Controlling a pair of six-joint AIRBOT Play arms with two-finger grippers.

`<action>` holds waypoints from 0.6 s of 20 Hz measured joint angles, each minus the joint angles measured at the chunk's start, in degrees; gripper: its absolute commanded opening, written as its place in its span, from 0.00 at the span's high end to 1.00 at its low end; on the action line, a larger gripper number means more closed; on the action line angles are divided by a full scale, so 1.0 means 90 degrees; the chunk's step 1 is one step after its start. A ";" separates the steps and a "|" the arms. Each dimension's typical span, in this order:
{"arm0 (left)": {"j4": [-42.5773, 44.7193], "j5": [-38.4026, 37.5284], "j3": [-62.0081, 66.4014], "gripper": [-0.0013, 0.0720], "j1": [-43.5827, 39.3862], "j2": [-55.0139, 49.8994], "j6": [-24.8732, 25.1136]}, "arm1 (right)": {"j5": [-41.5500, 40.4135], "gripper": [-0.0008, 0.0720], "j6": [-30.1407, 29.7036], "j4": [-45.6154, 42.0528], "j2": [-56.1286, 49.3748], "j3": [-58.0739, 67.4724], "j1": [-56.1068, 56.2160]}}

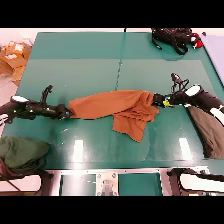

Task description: Fold the shirts.

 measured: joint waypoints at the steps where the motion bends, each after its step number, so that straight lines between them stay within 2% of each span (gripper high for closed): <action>1: -0.0036 -0.0112 0.0024 0.95 0.0000 -0.0010 0.0085 | 0.0007 0.96 0.0000 0.0000 0.0000 0.0000 0.0000; 6: -0.0010 -0.0806 0.0345 0.95 0.0000 -0.0007 0.0243 | 0.0240 0.96 -0.0002 -0.0005 0.0000 0.0000 -0.0039; 12: 0.0000 -0.1887 0.1341 0.96 -0.0002 0.0182 -0.0121 | 0.0852 0.96 -0.0002 -0.0027 0.0374 0.0228 -0.0221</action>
